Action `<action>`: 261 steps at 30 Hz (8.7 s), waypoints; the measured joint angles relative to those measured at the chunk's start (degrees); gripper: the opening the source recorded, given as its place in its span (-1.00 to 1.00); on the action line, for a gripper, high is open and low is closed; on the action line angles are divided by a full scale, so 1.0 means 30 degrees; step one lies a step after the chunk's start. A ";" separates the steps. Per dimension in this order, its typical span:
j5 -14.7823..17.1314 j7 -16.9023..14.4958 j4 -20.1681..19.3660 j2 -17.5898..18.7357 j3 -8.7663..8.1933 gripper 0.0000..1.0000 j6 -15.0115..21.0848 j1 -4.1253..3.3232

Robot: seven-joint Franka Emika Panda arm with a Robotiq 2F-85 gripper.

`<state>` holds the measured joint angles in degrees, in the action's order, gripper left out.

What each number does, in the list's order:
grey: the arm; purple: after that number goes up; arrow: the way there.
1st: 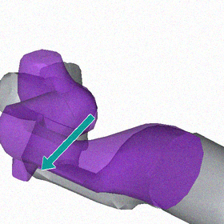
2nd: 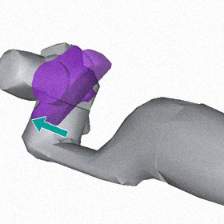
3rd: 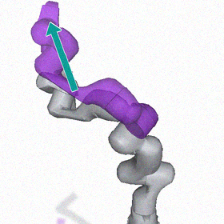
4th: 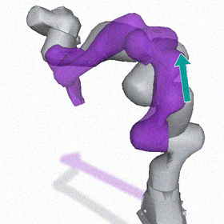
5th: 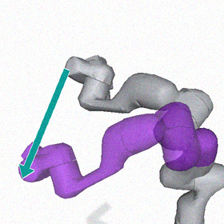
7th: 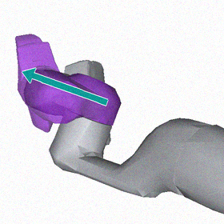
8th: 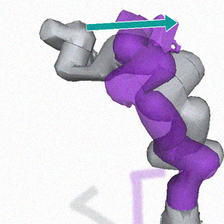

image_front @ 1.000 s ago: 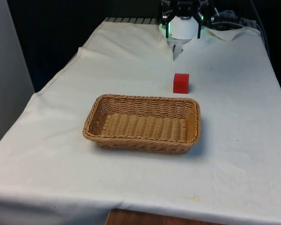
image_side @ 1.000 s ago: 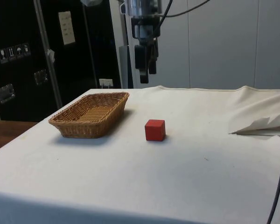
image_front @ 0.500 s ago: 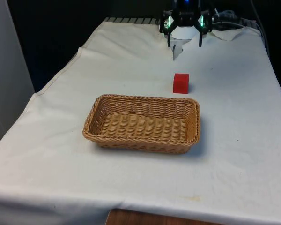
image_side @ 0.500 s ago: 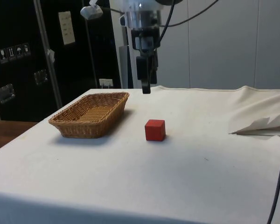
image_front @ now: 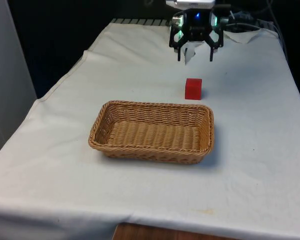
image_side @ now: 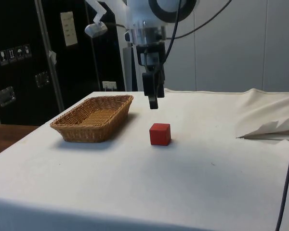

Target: Pick up the cube and place it into the basket.

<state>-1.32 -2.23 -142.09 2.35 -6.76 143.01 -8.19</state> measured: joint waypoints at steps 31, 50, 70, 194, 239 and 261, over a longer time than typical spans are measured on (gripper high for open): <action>0.0038 0.1375 0.0000 0.1948 -0.0573 1.00 0.0974 0.0134; 0.0038 0.2024 0.0153 0.2979 -0.0458 1.00 0.1833 0.0038; 0.0038 0.2120 0.0115 0.4775 0.0134 1.00 0.4412 -0.0134; 0.0019 0.2082 0.0649 -0.0191 -0.0019 -0.99 -0.1012 -0.0076; 0.0325 0.0802 0.8155 0.3056 -0.1108 -0.99 -0.7219 0.0134; 0.0382 0.0573 1.3274 0.6455 -0.1241 -0.99 -0.9034 0.0153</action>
<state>-0.17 -0.52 -102.27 21.72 -10.49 115.91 -7.73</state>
